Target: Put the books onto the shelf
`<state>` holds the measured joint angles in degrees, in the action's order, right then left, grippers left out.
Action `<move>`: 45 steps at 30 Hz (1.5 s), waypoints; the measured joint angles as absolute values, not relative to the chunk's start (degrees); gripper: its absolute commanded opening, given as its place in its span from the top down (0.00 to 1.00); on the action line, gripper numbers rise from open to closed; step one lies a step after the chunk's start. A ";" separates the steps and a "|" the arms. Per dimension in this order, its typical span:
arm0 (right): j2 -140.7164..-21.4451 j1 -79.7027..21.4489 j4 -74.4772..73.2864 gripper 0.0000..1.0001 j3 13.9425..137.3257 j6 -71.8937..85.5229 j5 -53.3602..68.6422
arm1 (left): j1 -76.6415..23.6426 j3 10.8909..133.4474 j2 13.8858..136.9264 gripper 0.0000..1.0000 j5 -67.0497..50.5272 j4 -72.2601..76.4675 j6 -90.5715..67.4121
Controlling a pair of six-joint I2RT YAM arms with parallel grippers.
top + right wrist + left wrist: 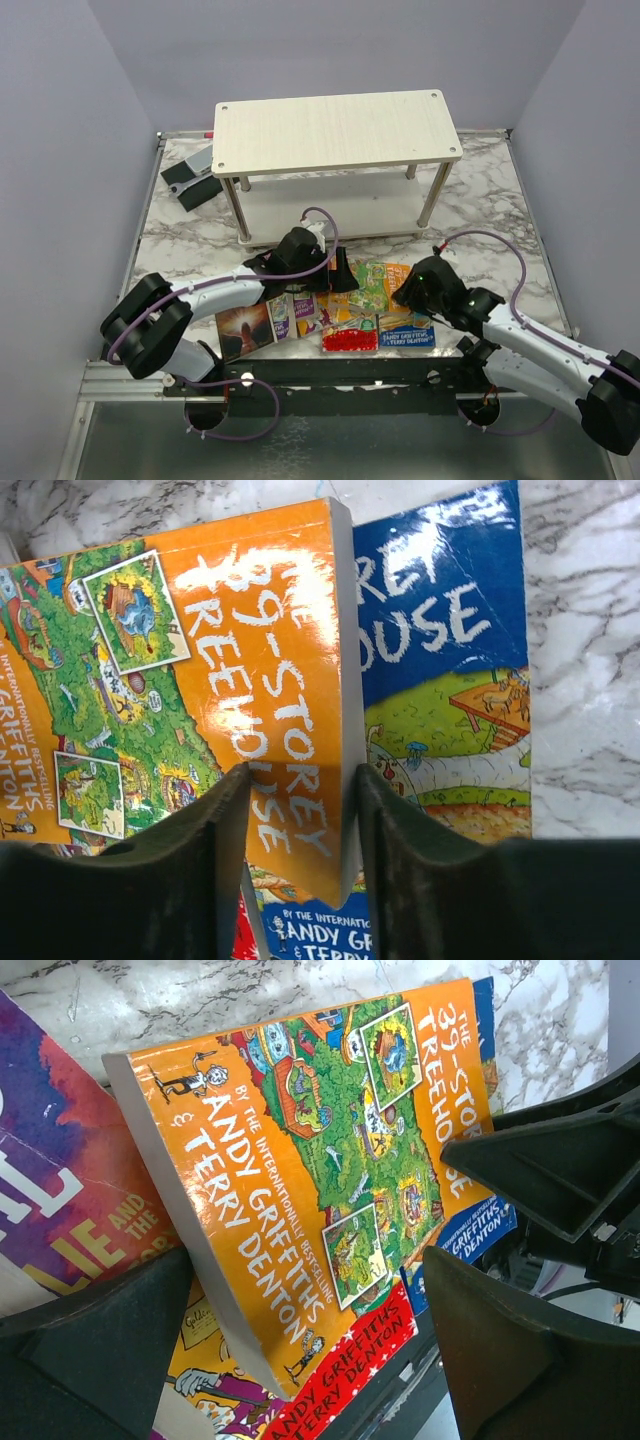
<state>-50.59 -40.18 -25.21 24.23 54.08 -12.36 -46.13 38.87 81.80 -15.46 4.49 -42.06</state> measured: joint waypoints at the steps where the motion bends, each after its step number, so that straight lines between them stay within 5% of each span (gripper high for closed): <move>1: -50.59 -40.16 -24.45 0.63 23.92 54.08 -12.10 | -46.13 38.63 81.80 0.01 -15.46 4.89 -42.28; 14: -51.51 -39.75 -16.97 0.98 21.34 54.02 -11.09 | -45.21 34.52 81.71 0.01 -16.38 12.23 -45.45; 26: -49.04 -39.68 -9.89 1.00 16.91 56.55 -10.76 | -44.95 32.71 83.40 0.04 -17.98 18.81 -47.51; 33: -44.14 -39.68 -11.29 1.00 15.05 57.52 -9.98 | -44.80 32.34 83.48 0.33 -18.63 20.51 -47.81; 45: -36.95 -39.81 -18.39 1.00 14.59 57.63 -7.77 | -44.86 31.42 83.02 0.96 -20.56 16.67 -51.53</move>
<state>-36.95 -39.81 -18.39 14.59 57.63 -7.77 -44.86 31.42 83.02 -20.56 16.67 -51.53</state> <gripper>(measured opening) 0.281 0.231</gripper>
